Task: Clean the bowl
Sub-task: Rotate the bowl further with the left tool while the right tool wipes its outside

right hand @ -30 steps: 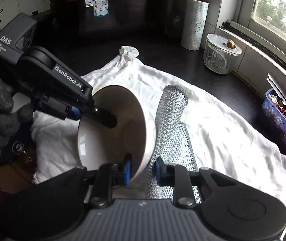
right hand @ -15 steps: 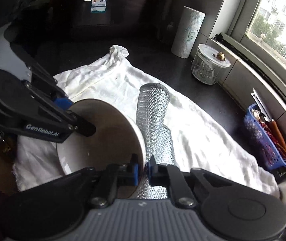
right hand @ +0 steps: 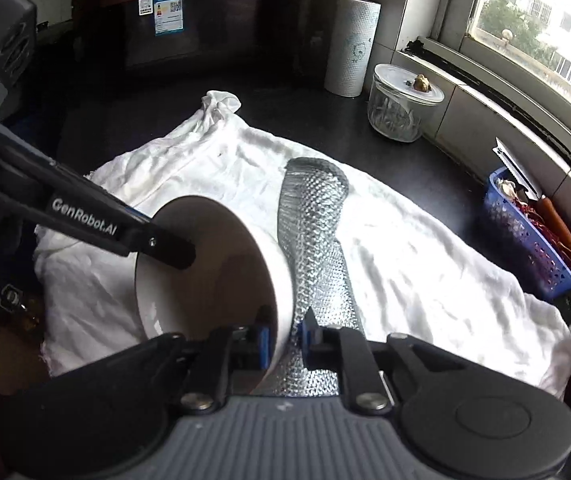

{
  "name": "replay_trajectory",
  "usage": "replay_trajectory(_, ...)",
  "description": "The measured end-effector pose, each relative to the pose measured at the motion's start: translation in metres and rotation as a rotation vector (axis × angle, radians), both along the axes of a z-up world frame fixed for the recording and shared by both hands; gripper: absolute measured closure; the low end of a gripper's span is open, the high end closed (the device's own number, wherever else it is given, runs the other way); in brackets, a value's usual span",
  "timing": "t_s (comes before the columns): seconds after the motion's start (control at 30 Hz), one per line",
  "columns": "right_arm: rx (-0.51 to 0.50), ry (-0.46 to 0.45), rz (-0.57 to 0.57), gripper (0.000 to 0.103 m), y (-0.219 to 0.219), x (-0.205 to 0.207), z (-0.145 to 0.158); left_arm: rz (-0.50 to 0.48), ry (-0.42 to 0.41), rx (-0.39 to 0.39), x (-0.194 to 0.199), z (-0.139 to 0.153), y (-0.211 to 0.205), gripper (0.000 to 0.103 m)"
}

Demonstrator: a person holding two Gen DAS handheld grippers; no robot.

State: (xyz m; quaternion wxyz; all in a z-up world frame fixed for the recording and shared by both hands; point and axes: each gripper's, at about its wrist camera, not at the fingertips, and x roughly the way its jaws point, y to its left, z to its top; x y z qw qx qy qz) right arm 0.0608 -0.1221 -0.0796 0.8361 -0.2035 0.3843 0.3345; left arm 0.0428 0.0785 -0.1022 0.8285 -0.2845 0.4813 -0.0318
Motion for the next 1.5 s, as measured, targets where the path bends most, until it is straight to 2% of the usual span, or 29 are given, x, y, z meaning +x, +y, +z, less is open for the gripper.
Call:
replay_trajectory(0.07, 0.01, 0.016, -0.007, 0.084, 0.002, -0.001, -0.002, 0.068, 0.035, -0.088, -0.003, -0.009, 0.01, 0.092)
replay_trajectory(0.2, 0.051, 0.071, -0.031, 0.084, 0.001, 0.0, -0.005, 0.239, 0.142, -0.323, -0.011, -0.034, 0.032, 0.091)
replay_trajectory(0.27, 0.063, 0.086, -0.035, 0.084, 0.001, 0.0, -0.006, 0.305, 0.189, -0.416, -0.017, -0.045, 0.037, 0.091)
replay_trajectory(0.33, 0.064, 0.089, -0.036, 0.084, 0.002, 0.0, -0.007, 0.342, 0.212, -0.465, -0.021, -0.051, 0.039, 0.091)
replay_trajectory(0.37, 0.064, 0.089, -0.038, 0.084, 0.003, -0.001, -0.007, 0.331, 0.209, -0.456, -0.021, -0.05, 0.038, 0.091)
replay_trajectory(0.43, 0.067, 0.089, -0.044, 0.085, 0.003, -0.001, -0.008, 0.279, 0.196, -0.4, -0.018, -0.045, 0.034, 0.092)
replay_trajectory(0.47, 0.069, 0.091, -0.048, 0.085, 0.002, -0.001, -0.009, 0.239, 0.181, -0.343, -0.016, -0.039, 0.029, 0.092)
replay_trajectory(0.53, 0.072, 0.095, -0.051, 0.088, 0.0, 0.001, -0.009, 0.099, 0.11, -0.095, -0.008, -0.016, 0.012, 0.091)
replay_trajectory(0.6, 0.074, 0.091, -0.048, 0.09, -0.001, 0.002, -0.007, -0.016, 0.029, 0.12, -0.005, 0.003, -0.009, 0.091)
replay_trajectory(0.73, 0.054, 0.067, -0.034, 0.091, 0.001, 0.002, -0.003, -0.202, -0.108, 0.412, -0.004, 0.028, -0.041, 0.091)
replay_trajectory(0.83, 0.036, 0.039, -0.023, 0.092, 0.002, 0.002, 0.0, -0.368, -0.191, 0.533, -0.006, 0.041, -0.062, 0.092)
replay_trajectory(0.93, 0.014, 0.01, -0.015, 0.095, 0.002, 0.002, 0.005, -0.423, -0.204, 0.569, -0.004, 0.044, -0.072, 0.092)
replay_trajectory(1.0, -0.005, -0.02, -0.006, 0.095, 0.002, 0.001, 0.008, -0.369, -0.176, 0.499, 0.0, 0.041, -0.067, 0.092)
replay_trajectory(1.17, -0.028, -0.08, 0.008, 0.095, 0.005, -0.005, 0.011, -0.132, -0.058, 0.201, 0.003, 0.027, -0.028, 0.09)
replay_trajectory(1.23, -0.018, -0.072, -0.002, 0.094, 0.004, -0.006, 0.009, -0.039, -0.008, 0.089, 0.002, 0.018, -0.01, 0.09)
replay_trajectory(1.37, 0.009, -0.03, -0.007, 0.09, 0.003, -0.009, 0.004, 0.054, 0.019, -0.007, -0.005, 0.005, 0.003, 0.089)
replay_trajectory(1.5, 0.037, 0.023, -0.017, 0.087, 0.003, -0.009, -0.002, 0.203, 0.089, -0.201, -0.014, -0.016, 0.024, 0.087)
